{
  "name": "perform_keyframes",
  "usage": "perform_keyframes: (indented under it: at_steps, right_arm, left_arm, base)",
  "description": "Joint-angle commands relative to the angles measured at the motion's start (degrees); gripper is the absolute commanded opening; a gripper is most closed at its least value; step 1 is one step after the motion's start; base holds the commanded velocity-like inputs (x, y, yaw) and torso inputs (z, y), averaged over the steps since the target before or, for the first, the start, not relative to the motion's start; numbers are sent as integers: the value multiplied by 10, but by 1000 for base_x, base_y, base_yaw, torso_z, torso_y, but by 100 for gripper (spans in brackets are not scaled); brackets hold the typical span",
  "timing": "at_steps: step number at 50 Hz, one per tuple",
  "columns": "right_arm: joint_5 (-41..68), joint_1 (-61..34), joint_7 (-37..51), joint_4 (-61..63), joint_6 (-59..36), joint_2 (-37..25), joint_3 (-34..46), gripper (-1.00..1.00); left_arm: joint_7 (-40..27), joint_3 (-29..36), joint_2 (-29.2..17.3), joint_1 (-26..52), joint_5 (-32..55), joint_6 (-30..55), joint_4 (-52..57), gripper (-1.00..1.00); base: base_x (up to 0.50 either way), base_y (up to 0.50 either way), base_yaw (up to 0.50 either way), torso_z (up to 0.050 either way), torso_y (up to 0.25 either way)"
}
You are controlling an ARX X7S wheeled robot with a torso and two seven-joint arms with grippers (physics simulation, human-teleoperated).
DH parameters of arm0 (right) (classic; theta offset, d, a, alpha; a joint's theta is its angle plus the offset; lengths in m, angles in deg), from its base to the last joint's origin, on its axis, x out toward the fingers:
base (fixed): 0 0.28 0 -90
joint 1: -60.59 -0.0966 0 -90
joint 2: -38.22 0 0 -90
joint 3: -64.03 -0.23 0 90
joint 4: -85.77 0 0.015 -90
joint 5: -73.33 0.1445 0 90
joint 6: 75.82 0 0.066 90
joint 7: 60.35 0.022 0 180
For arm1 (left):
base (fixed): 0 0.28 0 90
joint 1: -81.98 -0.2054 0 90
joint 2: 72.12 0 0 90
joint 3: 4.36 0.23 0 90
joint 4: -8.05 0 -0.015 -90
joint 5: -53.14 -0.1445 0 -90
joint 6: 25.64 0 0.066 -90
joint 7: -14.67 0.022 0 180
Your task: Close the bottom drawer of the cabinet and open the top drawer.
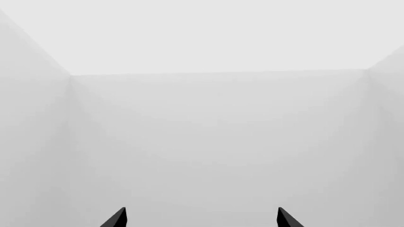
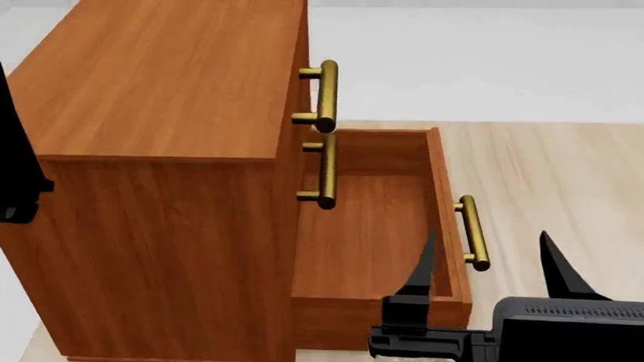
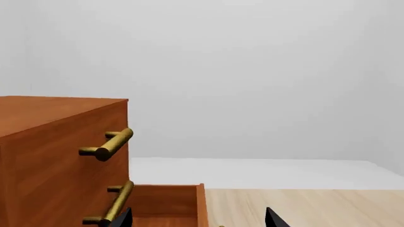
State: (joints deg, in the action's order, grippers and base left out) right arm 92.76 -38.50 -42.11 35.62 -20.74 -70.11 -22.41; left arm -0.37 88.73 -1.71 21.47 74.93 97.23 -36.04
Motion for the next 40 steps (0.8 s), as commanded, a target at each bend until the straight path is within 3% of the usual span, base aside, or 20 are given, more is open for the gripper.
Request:
perform_keyframes:
  at_steps: [1, 8, 32, 40]
  right_arm:
    - [4, 5, 1, -1, 8, -1, -4, 100]
    - [11, 13, 0, 0, 22, 2, -12, 100]
    - [16, 14, 5, -2, 25, -1, -13, 100]
    - [17, 15, 7, -5, 29, -1, -12, 100]
  left_arm:
    - [-2, 7, -4, 2, -1, 1, 3, 100]
    - [-5, 11, -6, 4, -3, 4, 10, 100]
    - [-15, 11, -6, 10, 8, 9, 12, 100]
    - [-18, 13, -8, 13, 10, 14, 13, 100]
  base:
    - [351, 168, 0, 0, 0]
    - [324, 127, 0, 0, 0]
    - [-1, 0, 0, 0, 0]
    - [1, 0, 0, 0, -151]
